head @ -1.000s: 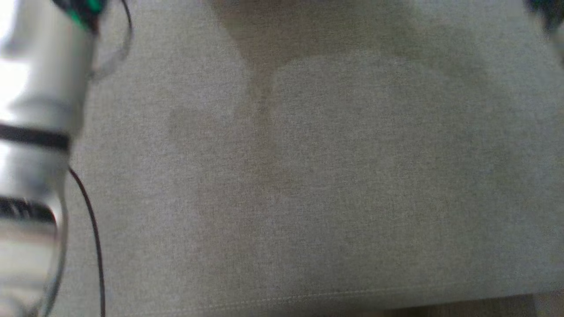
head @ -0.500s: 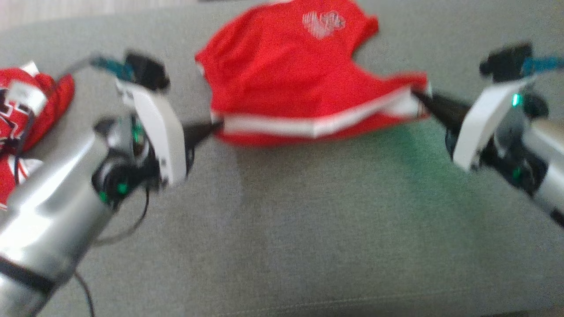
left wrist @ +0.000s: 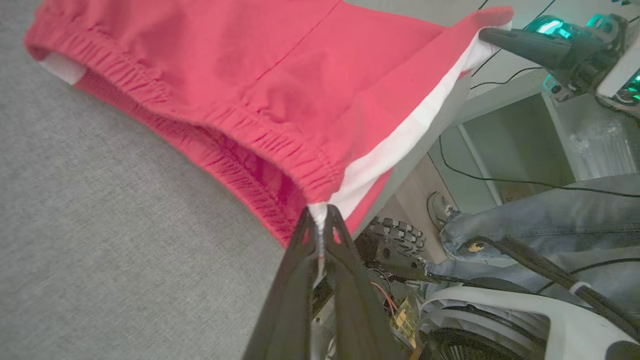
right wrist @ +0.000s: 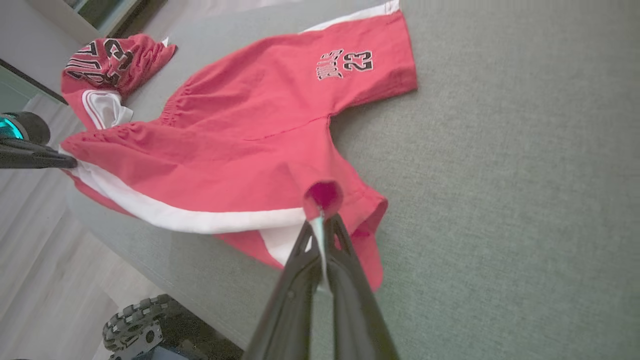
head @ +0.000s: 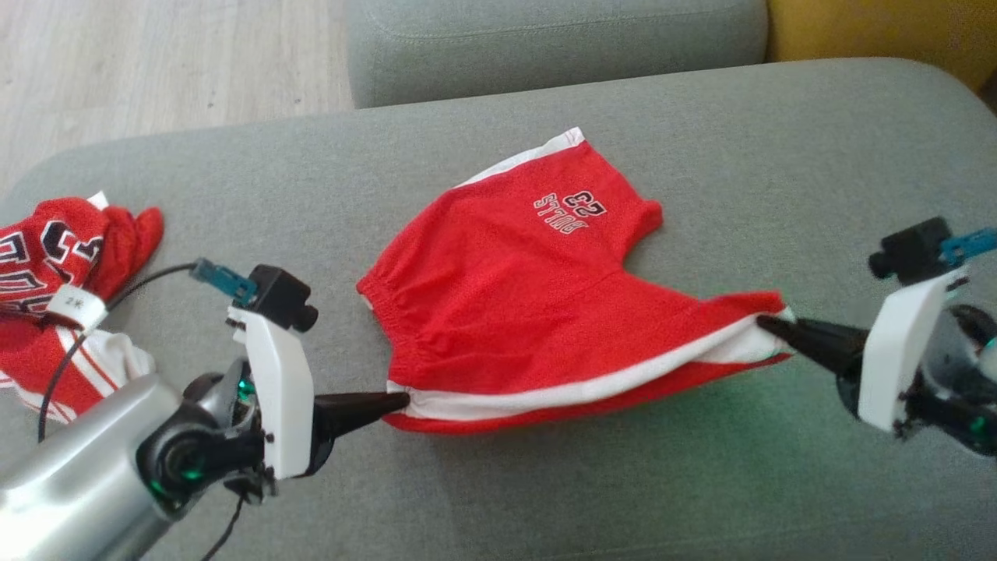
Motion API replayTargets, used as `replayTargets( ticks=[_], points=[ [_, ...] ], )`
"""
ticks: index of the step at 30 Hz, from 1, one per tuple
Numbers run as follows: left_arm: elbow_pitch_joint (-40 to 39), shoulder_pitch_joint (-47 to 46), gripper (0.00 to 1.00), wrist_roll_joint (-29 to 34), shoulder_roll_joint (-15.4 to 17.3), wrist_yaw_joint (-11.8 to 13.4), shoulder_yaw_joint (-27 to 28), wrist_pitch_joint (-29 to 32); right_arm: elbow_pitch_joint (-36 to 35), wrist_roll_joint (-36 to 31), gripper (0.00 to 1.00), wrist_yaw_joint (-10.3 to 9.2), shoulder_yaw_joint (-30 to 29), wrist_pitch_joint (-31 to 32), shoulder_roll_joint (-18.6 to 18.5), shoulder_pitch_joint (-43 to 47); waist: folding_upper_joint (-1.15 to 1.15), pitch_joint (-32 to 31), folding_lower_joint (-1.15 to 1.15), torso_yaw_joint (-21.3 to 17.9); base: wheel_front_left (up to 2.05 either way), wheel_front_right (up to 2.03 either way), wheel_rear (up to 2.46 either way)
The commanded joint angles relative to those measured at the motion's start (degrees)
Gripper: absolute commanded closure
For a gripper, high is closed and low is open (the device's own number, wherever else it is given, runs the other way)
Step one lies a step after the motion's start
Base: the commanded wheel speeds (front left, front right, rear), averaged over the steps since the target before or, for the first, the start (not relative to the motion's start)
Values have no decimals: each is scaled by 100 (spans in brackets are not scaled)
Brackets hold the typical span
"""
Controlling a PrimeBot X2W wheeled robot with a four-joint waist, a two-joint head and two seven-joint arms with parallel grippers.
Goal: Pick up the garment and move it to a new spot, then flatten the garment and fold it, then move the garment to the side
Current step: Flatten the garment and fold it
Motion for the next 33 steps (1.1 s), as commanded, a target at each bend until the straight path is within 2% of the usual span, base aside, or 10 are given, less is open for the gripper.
replayTargets(
  ticks=[1,6,12,25,33],
  points=[
    [-172,-301,100,-88,290,18,383,11,-114,26,100,-4,-189,-35,-253,-44,0,45,1,45,0,0,0],
    [-81,-466,100,-367,242,116,650,-29,28,93,100,-4,-404,30,-203,-332,0,278,1,141,0,0,0],
    [376,-876,100,-397,115,93,881,-86,524,205,100,-4,-659,171,15,-846,0,759,1,327,0,0,0],
    [1154,-2248,100,-175,-673,27,1123,-119,1588,161,100,-4,-951,696,650,-2446,0,2100,1,812,0,0,0],
    [1661,-2707,100,-34,-1070,3,1102,-179,2186,50,100,-4,-842,916,878,-2970,0,2515,1,1051,0,0,0]
  ],
)
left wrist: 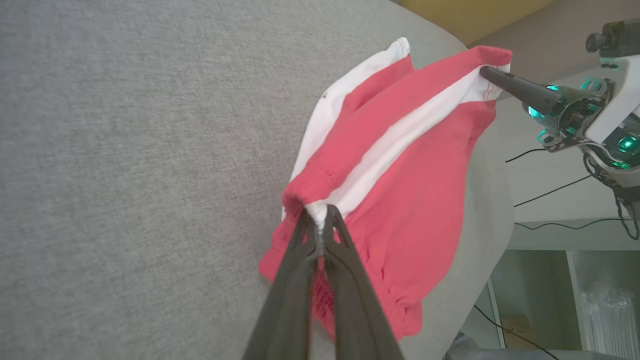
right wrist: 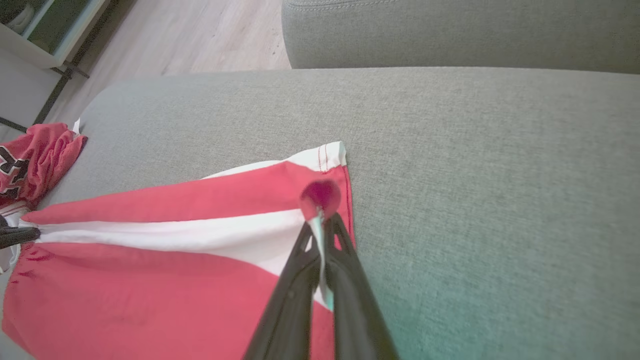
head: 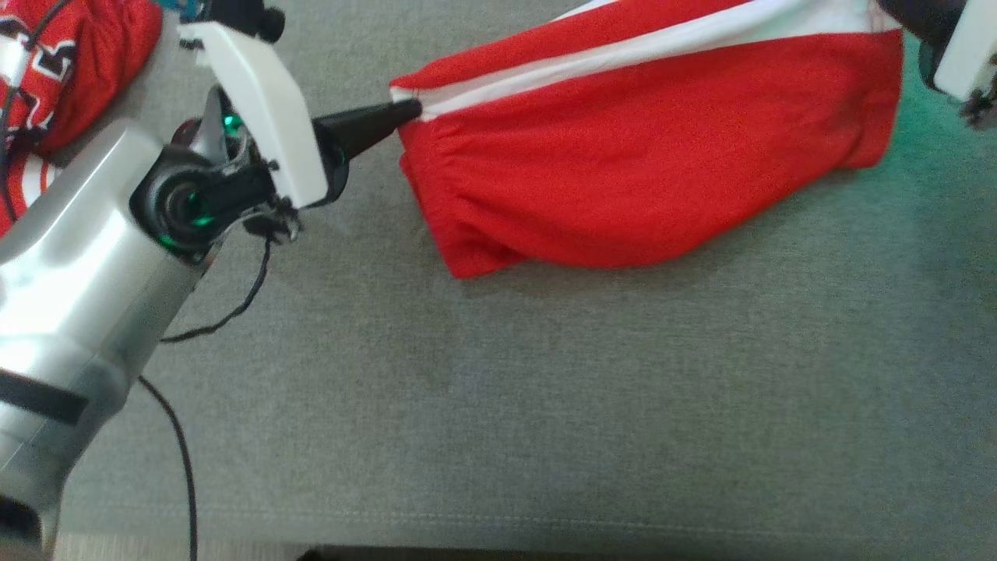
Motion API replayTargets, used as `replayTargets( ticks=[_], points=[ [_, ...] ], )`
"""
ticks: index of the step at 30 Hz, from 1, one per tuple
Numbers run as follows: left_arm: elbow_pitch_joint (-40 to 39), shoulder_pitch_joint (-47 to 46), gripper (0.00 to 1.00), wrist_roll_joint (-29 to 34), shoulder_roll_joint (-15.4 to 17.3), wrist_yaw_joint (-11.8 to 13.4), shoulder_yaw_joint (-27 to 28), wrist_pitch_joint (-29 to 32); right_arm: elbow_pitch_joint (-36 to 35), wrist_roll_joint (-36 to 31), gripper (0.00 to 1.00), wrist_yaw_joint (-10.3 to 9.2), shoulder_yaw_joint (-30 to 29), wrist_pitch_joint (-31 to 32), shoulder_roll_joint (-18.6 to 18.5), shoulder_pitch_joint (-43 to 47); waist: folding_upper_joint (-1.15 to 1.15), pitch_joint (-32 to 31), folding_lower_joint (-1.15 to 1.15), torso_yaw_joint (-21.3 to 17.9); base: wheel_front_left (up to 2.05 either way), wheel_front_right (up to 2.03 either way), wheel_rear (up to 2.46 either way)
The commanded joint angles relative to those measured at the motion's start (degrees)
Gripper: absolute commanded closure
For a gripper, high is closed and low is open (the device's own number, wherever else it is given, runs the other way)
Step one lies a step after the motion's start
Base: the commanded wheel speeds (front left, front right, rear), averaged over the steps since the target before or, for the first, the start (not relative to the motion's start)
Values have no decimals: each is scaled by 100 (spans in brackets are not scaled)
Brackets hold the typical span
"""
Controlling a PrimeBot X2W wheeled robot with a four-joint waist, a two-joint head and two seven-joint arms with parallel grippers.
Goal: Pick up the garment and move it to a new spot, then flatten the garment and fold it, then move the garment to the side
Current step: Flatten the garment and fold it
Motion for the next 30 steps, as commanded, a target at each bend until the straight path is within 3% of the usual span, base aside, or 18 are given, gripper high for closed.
replayTargets(
  ticks=[1,12,23,24,25,26,27,30],
  points=[
    [-85,-369,100,67,191,-21,303,-47,-27,-52,100,-4,-51,11,-57,-89,0,159,-2,130,0,0,0],
    [318,-678,100,149,-108,-56,219,-123,307,-45,100,-4,94,-217,159,-435,0,420,-2,250,0,0,0],
    [415,-666,100,84,-6,-60,186,-113,575,62,100,-4,232,-496,276,-437,0,354,-2,251,0,0,0],
    [447,-665,100,82,-3,-60,182,-110,598,62,96,-4,250,-516,301,-441,0,355,-2,250,0,0,0],
    [488,-661,92,75,-7,-60,173,-90,631,67,64,-4,264,-536,330,-441,0,356,-2,251,0,0,0],
    [521,-668,41,85,-14,-61,161,-86,672,80,0,-4,271,-564,362,-439,0,352,-2,255,0,0,0],
    [556,-676,0,106,-24,-61,151,-104,713,94,0,-4,280,-590,396,-433,0,339,-2,259,0,0,0],
    [659,-668,0,132,-69,-61,117,-140,818,135,0,-4,312,-678,490,-374,0,226,-2,265,0,0,0]
  ],
)
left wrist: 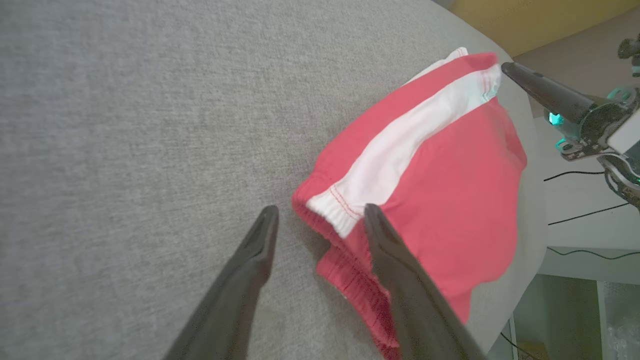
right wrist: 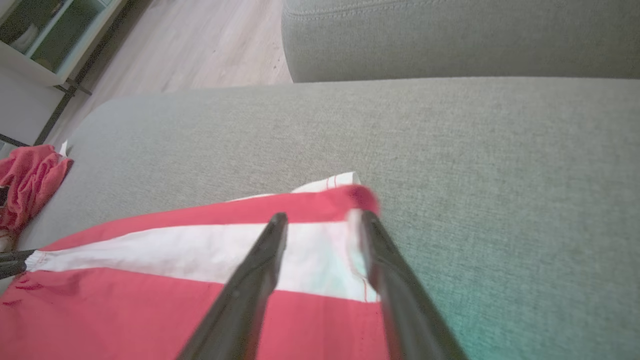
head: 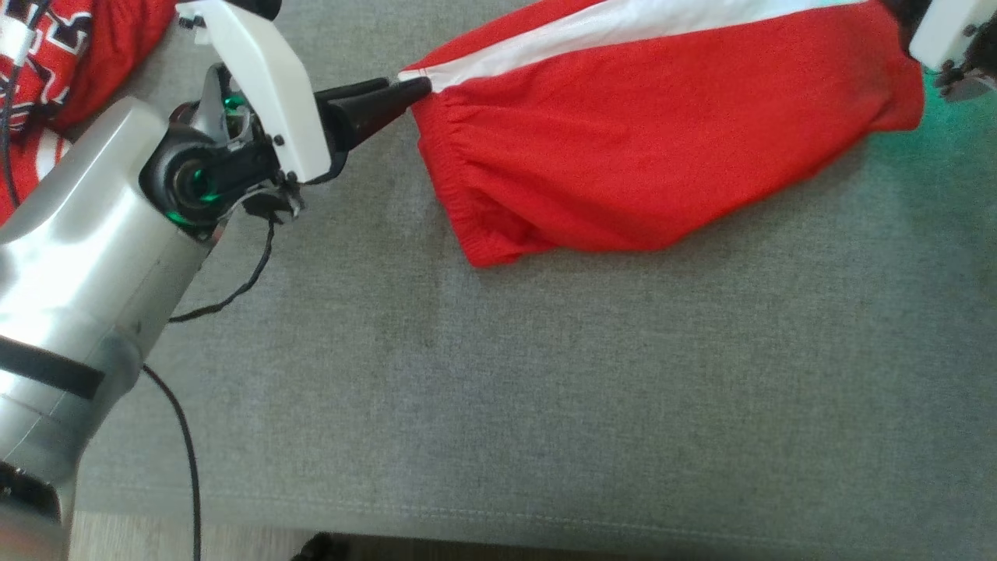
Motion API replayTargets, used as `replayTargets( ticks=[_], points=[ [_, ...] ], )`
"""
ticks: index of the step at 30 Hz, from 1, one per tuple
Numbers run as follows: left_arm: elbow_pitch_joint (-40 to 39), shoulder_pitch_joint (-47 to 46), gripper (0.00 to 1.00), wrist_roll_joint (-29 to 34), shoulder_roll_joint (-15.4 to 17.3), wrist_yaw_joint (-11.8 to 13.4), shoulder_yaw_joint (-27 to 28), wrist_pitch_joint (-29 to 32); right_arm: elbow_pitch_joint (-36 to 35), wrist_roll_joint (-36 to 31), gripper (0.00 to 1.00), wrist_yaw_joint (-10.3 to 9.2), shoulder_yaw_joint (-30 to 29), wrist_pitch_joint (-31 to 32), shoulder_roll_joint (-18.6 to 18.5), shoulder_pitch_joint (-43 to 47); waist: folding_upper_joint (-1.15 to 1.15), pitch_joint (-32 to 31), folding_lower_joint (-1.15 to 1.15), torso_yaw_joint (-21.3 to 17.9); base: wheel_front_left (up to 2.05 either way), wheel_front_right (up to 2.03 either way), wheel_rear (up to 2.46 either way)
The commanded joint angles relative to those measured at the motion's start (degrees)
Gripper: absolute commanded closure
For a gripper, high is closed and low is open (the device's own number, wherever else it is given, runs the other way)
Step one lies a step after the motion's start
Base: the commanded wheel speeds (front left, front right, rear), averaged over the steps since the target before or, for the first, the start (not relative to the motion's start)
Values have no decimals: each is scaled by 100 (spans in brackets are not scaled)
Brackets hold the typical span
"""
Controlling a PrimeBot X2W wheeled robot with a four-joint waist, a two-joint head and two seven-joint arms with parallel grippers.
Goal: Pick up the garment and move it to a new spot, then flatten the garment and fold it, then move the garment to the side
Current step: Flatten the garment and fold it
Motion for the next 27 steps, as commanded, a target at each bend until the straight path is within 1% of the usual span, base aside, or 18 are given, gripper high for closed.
replayTargets(
  ticks=[1,4,8,11,13,14,18,21,23,26,27],
  points=[
    [-28,-306,0,29,249,-37,172,-46,-2,72,0,-4,-49,-133,13,50,0,-138,0,-3,0,0,0],
    [68,-249,0,117,311,-37,99,-86,42,120,0,-4,-23,-298,101,187,0,-400,0,-27,0,0,0],
    [175,-191,0,522,550,-37,-28,-415,-25,146,0,-4,-6,-703,184,429,0,-754,0,-84,0,0,0],
    [100,-129,0,946,715,28,8,-1142,-3,94,0,-4,-28,-1238,217,605,0,-964,0,-128,0,0,0],
    [9,-18,0,1323,817,223,26,-1793,88,76,0,-4,-37,-1589,266,762,0,-1096,0,-150,0,0,0],
    [9,-18,0,1323,817,223,26,-1793,88,76,0,-4,-37,-1589,266,762,0,-1096,0,-150,0,0,0],
    [-342,454,0,1791,856,810,160,-3058,355,136,0,-4,-21,-1972,357,1112,0,-1296,0,-114,0,0,0],
    [-753,937,0,2003,794,1269,308,-3971,613,233,0,-4,-32,-2138,411,1350,0,-1415,0,-26,0,0,0],
    [-1063,1292,0,2164,739,1588,392,-4246,747,315,0,-4,-53,-2213,429,1499,0,-1489,0,65,0,0,0],
    [-1599,1881,0,2399,609,2008,680,-4368,835,438,0,-4,-78,-2242,425,1697,0,-1580,0,194,0,0,0],
    [-1841,2086,0,2515,535,2132,872,-4374,873,460,0,-4,-74,-2221,416,1738,0,-1588,0,238,0,0,0]
  ],
)
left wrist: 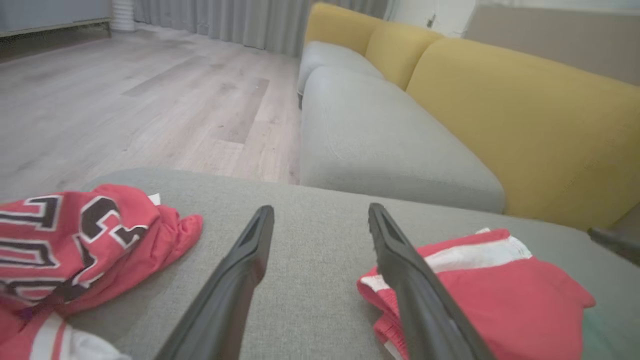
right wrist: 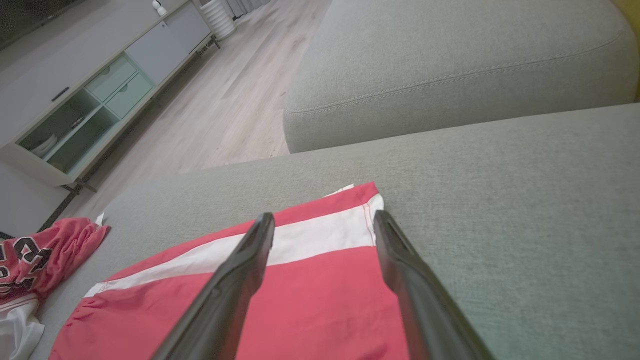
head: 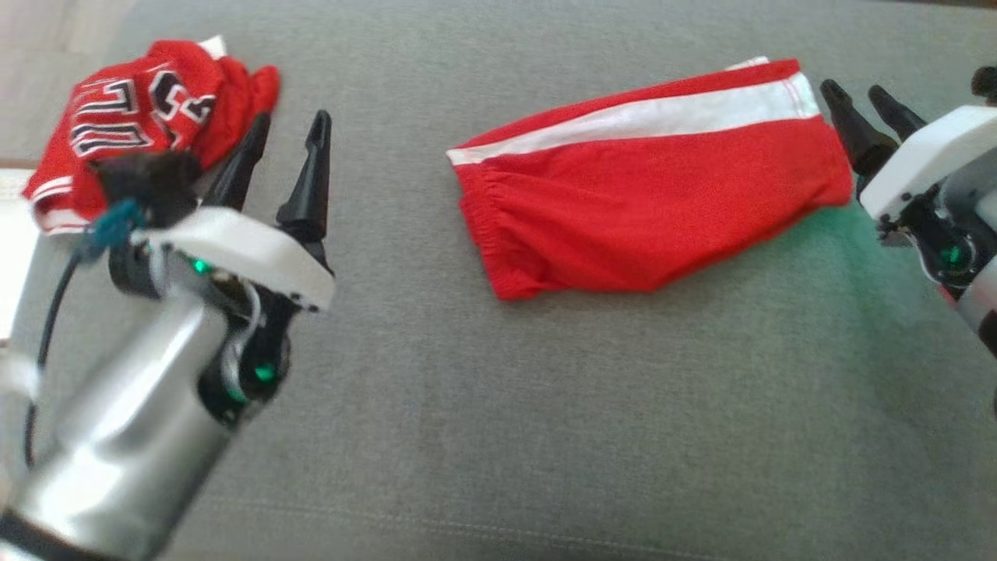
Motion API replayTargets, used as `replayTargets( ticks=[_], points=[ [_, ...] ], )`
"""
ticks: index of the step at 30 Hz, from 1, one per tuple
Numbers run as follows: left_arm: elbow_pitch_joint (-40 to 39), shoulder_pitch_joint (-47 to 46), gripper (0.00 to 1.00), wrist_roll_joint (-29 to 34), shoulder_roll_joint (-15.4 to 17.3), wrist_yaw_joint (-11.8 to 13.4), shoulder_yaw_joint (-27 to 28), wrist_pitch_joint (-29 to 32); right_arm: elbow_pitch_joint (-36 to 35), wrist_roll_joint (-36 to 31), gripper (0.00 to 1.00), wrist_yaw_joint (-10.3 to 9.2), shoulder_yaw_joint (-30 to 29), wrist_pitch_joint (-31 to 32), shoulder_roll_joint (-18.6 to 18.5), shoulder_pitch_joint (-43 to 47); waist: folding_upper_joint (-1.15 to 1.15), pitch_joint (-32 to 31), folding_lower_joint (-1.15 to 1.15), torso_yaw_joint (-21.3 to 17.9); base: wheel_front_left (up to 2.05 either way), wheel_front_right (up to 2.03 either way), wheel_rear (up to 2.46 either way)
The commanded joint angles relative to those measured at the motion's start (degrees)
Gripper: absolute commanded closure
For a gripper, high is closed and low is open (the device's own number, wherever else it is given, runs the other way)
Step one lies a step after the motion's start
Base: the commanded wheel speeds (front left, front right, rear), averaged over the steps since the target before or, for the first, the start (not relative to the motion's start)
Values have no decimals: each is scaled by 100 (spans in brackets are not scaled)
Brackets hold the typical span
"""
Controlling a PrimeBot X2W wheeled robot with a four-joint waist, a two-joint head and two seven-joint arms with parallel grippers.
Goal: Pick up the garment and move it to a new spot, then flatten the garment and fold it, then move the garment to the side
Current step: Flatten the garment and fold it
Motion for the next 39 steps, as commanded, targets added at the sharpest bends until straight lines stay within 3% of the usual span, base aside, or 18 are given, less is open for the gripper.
replayTargets(
  ticks=[1,4,7,15,21,25,26,27,28,29,39],
  points=[
    [-389,-4,0,173,80,115,547,-67,9,44,0,-4,-69,-15,-90,69,0,-29,1,114,0,0,0],
    [-1019,735,0,700,-168,291,1039,-69,210,89,0,-4,-71,130,-111,37,0,62,1,246,0,0,0],
    [-1467,1375,0,1113,-496,286,1432,-70,539,143,0,-4,-85,367,-112,-87,0,195,1,412,0,0,0],
    [-1631,2256,0,1713,-1358,-237,2049,-71,1501,316,0,-4,-16,1804,-117,-412,0,520,1,875,0,0,0],
    [-1444,2380,0,2027,-1773,-596,2242,-72,2081,602,0,-4,11,3434,141,-387,0,544,1,1039,0,0,0],
    [-1357,2453,0,2180,-1963,-756,2359,-72,2136,721,0,-4,-20,3982,308,-390,0,529,1,1075,0,0,0],
    [-1333,2473,0,2215,-2005,-793,2379,-72,2119,741,12,-4,-31,4036,339,-378,0,509,1,1075,0,0,0],
    [-1309,2495,0,2247,-2042,-829,2398,-72,2093,733,34,-4,-32,4012,364,-377,0,493,1,1070,0,0,0],
    [-1287,2514,0,2276,-2076,-861,2419,-72,2049,707,80,-4,-30,3921,378,-383,0,477,1,1060,0,0,0],
    [-1264,2530,0,2304,-2106,-888,2444,-72,1992,674,100,-4,-31,3783,386,-391,0,460,1,1046,0,0,0],
    [-1084,2584,0,2558,-2244,-1081,2635,-72,1611,462,100,-4,-100,2600,341,-288,0,207,1,783,0,0,0]
  ],
)
